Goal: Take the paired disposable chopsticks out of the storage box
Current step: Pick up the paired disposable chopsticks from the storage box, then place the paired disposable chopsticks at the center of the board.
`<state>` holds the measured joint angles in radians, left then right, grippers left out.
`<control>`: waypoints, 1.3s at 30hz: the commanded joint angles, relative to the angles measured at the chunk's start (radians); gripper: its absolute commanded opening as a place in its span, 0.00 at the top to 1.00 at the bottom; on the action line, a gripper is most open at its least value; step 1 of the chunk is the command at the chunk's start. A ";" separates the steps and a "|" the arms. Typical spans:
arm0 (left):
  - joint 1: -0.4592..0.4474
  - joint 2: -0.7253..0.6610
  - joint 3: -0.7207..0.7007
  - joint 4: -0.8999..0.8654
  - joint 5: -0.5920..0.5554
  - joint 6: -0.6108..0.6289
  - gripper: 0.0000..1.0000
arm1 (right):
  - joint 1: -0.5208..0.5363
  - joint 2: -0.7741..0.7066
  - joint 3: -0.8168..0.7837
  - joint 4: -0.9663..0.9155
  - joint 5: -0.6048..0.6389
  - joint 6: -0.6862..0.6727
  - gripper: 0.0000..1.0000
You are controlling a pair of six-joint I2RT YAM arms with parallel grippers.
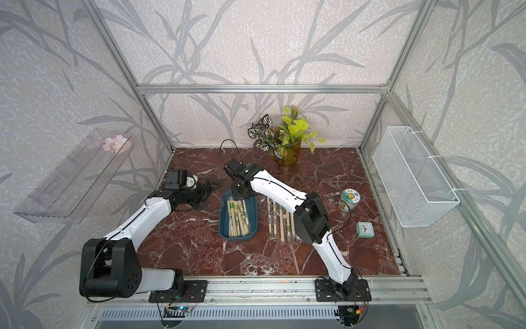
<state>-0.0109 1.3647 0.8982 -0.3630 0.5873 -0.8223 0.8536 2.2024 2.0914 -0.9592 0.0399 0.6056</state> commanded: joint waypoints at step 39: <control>-0.264 0.071 0.071 0.047 -0.070 -0.082 0.00 | -0.195 -0.167 -0.629 0.204 0.082 -0.030 0.92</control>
<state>-0.2703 1.4223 0.9344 -0.3202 0.5289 -0.9009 0.6647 2.0151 1.4513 -0.7444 0.1013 0.5838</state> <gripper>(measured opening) 0.996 0.079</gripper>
